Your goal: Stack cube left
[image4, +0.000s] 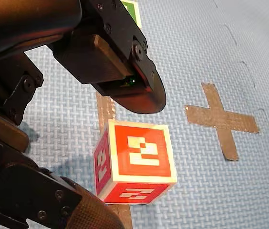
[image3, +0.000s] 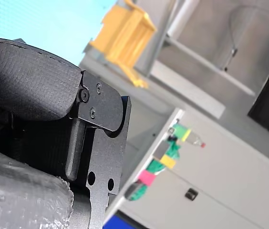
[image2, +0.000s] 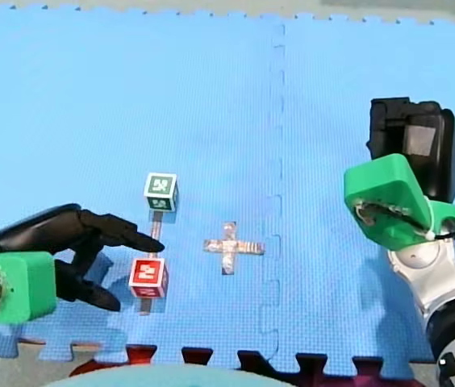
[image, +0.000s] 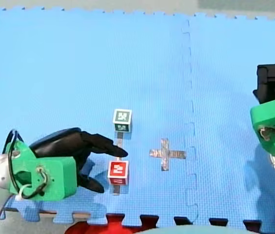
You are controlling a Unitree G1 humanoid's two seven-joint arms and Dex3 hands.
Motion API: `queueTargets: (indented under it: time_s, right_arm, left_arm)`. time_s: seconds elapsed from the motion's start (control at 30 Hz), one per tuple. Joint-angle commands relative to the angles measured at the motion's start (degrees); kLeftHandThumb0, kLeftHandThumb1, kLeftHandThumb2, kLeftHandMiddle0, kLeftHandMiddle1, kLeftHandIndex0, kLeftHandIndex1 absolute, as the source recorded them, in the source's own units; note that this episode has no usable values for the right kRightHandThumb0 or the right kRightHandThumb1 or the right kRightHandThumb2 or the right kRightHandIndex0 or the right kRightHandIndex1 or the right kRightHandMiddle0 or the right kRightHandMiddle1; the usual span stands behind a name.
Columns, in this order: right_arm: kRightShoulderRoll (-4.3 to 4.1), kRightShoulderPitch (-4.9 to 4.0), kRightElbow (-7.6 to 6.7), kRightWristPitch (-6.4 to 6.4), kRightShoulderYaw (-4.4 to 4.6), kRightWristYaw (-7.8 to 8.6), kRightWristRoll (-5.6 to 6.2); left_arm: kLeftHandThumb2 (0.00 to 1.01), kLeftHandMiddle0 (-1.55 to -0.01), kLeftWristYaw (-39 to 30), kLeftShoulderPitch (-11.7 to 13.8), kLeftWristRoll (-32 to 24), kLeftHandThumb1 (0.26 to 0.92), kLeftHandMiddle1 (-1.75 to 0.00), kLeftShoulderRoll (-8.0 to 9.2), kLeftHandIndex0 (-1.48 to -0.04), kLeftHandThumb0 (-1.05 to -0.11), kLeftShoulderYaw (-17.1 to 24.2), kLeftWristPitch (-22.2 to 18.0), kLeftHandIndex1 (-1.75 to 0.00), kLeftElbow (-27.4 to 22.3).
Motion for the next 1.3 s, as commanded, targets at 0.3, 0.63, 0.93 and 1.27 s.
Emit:
queueTargets:
  time_s: [0.3,0.63,0.93,1.27]
  right_arm:
    - [-0.08,0.38,-0.27,-0.22,-0.01,-0.13,0.02]
    - [0.06,0.54,-0.53,-0.34,0.07,-0.34,-0.12]
    - [0.04,0.84,-0.64,-0.75,0.01,-0.52,-0.3]
    - [0.12,1.1,-0.96,-1.56,-0.05,-0.77,-0.37]
  left_arm:
    - [0.0,-0.94,7.87,6.29,3.73,0.665,-1.75,-1.52,-0.8,-0.694,-1.03,9.07,-0.03,-10.69]
    - [0.0,-0.93,17.04,9.31,7.63,0.665,-1.75,-2.7,-0.82,-0.618,-2.19,11.59,-0.02,-13.77]
    - [0.0,-0.93,20.26,9.17,9.03,0.669,-1.75,-2.87,-0.82,-0.599,-3.11,11.36,-0.02,-13.1]
    - [0.04,-0.94,31.83,7.4,12.3,0.806,-1.75,-3.36,-1.23,-0.473,-4.3,4.99,-0.19,-5.63]
